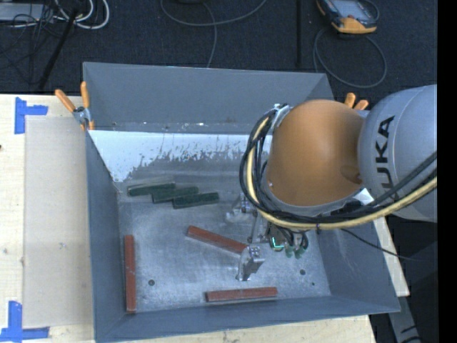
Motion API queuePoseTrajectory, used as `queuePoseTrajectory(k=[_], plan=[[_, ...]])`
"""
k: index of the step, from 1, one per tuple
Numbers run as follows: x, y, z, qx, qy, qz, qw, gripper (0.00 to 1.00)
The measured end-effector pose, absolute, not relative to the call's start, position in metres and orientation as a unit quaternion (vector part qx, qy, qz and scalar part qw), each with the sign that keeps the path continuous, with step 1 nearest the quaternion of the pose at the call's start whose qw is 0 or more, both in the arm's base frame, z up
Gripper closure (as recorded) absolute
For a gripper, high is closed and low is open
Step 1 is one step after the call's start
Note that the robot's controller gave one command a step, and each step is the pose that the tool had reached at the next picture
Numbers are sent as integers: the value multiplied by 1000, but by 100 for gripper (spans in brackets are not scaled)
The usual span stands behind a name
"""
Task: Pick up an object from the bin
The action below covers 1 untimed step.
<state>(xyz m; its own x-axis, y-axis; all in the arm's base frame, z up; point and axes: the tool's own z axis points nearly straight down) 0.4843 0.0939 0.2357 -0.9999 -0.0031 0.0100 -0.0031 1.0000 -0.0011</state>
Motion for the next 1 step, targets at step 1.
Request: queuePoseTrajectory(k=[1], plan=[[486, 93, 240, 0, -1000, 0, 1, 0]])
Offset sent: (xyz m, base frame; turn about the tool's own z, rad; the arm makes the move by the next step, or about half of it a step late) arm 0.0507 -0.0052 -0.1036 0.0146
